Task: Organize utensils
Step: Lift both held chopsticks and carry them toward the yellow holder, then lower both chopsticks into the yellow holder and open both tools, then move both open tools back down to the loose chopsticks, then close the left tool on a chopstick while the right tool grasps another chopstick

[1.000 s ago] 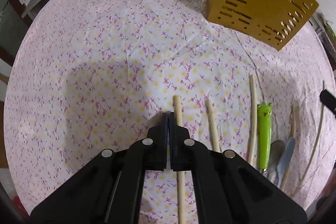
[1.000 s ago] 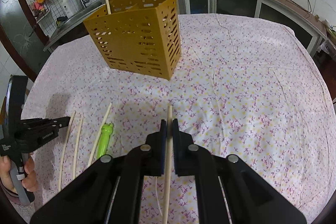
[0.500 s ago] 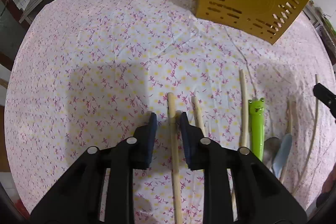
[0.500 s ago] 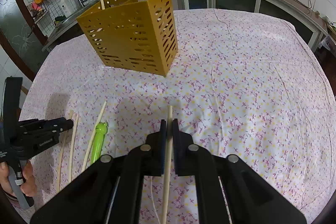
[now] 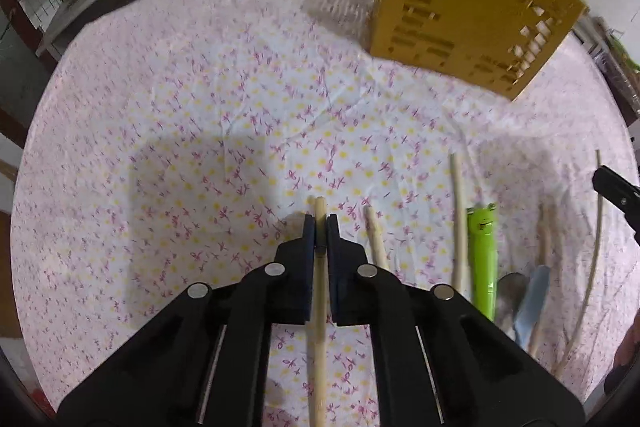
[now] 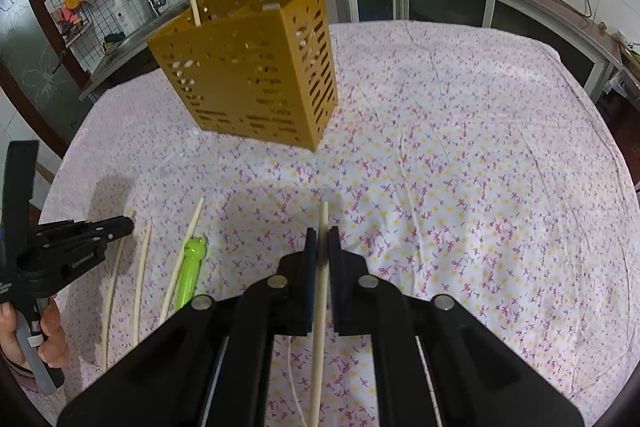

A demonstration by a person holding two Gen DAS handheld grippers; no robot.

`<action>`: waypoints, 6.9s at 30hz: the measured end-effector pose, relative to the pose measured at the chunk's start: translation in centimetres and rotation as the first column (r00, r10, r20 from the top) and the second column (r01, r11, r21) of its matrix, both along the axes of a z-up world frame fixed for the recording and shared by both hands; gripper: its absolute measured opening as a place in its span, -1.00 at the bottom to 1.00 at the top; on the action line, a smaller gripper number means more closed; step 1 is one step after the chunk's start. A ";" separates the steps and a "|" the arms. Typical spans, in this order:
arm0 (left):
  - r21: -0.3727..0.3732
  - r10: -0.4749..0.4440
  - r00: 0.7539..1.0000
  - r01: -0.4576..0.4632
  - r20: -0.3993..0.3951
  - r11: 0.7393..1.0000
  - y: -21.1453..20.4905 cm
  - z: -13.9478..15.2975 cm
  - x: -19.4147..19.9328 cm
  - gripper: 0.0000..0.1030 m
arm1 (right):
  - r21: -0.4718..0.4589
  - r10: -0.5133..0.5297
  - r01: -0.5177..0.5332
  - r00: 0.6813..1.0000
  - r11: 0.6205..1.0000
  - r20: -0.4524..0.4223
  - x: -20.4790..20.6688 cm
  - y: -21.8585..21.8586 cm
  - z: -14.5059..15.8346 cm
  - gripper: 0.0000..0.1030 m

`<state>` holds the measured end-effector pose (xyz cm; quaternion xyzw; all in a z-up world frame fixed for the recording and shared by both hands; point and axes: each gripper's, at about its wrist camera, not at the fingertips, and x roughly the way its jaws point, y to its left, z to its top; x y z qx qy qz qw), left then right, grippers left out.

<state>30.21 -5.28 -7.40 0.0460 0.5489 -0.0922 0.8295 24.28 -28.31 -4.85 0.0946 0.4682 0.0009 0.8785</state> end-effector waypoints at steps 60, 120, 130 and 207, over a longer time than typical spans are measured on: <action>-0.227 0.085 0.658 0.134 0.748 0.965 -6.9 23.6 9.5 -0.91 | -0.118 -0.023 0.118 0.794 0.986 0.607 7.6 0.2 21.3 -0.89; -0.122 0.040 0.790 0.044 0.612 0.992 -2.2 11.5 4.0 0.35 | -0.131 -0.037 0.117 0.868 0.985 0.496 5.7 -0.5 10.2 0.45; -0.127 0.075 0.834 -0.006 0.547 0.992 0.8 10.0 -2.3 0.90 | -0.209 -0.038 0.122 0.930 0.970 0.366 -0.6 0.2 7.2 0.86; -0.018 0.021 0.998 -0.022 -0.051 1.000 -2.5 -0.9 -1.1 -1.00 | 0.039 0.051 -0.043 0.971 0.998 -0.232 -0.1 2.8 -3.4 -0.90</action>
